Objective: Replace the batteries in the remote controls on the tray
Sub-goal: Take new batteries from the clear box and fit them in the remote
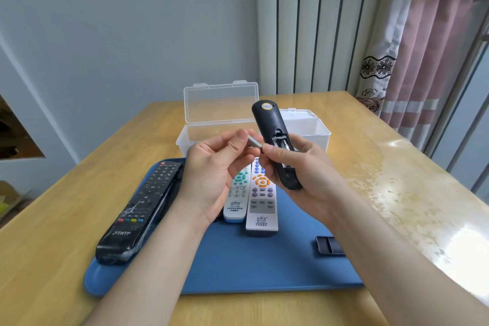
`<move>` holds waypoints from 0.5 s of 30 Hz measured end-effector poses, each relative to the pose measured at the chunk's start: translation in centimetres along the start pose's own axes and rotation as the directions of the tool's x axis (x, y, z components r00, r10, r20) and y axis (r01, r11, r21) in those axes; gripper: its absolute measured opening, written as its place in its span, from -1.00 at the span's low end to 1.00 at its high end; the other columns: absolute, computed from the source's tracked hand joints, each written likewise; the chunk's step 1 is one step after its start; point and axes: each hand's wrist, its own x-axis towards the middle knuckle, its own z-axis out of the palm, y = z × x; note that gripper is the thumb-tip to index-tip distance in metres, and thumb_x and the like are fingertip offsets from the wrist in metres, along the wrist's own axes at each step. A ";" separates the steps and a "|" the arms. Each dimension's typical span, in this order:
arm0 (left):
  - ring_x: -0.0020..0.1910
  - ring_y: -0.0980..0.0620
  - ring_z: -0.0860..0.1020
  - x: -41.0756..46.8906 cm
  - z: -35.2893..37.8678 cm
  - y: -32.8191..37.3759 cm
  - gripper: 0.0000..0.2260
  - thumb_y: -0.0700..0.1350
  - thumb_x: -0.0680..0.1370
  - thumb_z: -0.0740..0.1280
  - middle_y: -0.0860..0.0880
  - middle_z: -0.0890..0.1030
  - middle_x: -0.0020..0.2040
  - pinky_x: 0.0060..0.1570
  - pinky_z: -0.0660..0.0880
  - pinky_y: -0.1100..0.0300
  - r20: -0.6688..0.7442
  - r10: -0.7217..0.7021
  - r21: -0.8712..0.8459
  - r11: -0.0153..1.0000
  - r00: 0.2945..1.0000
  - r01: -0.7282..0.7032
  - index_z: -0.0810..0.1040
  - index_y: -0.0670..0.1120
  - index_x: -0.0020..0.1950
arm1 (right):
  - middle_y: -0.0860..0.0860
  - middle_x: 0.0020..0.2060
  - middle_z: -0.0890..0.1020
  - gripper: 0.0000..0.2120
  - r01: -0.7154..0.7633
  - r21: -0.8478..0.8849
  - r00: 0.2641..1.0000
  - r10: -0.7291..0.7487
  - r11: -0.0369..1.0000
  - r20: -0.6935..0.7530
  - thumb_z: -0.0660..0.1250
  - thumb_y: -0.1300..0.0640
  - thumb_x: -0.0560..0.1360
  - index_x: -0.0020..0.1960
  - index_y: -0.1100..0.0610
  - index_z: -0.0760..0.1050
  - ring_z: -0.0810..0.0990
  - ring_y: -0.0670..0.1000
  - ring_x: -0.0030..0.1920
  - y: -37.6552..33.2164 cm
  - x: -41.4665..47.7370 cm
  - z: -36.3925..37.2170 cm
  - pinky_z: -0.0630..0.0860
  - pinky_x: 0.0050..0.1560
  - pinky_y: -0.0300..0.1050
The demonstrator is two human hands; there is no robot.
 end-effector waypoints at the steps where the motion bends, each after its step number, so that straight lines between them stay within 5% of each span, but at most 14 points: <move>1: -0.32 0.09 0.60 0.0 0.3 -0.1 -0.86 -0.12 0.41 0.38 -0.10 0.68 -0.20 -0.21 0.57 0.31 -0.045 0.058 0.044 0.998 0.997 -0.056 0.67 -0.17 -0.17 | 0.17 -0.12 0.59 -0.73 -0.008 -0.012 1.000 0.007 1.000 -0.027 0.39 0.24 0.50 0.18 0.27 0.51 0.56 0.02 -0.24 0.1 0.0 0.3 0.52 -0.25 -0.20; 8: -0.36 0.08 0.61 -0.5 1.3 0.1 -0.98 -0.17 0.44 0.43 0.00 0.67 -0.34 -0.27 0.56 0.28 -0.045 0.261 0.346 0.910 0.964 -0.229 0.67 -0.08 -0.17 | 0.08 -0.31 0.60 -0.58 -0.005 -0.097 0.992 -0.007 0.995 -0.123 0.14 -0.11 0.64 0.15 0.22 0.55 0.53 0.03 -0.32 0.3 -0.2 1.5 0.40 -0.23 -0.06; 15: -0.30 0.12 0.64 -0.8 1.1 -0.6 -0.86 -0.22 0.44 0.48 0.08 0.68 -0.27 -0.16 0.60 0.20 0.053 0.477 0.653 0.648 0.877 -0.392 0.65 0.01 -0.11 | 0.06 -0.27 0.56 -0.49 0.089 -0.320 0.988 -0.126 0.943 -0.095 0.06 -0.25 0.61 0.13 0.12 0.56 0.47 0.05 -0.33 0.8 -0.5 1.7 0.36 -0.21 0.03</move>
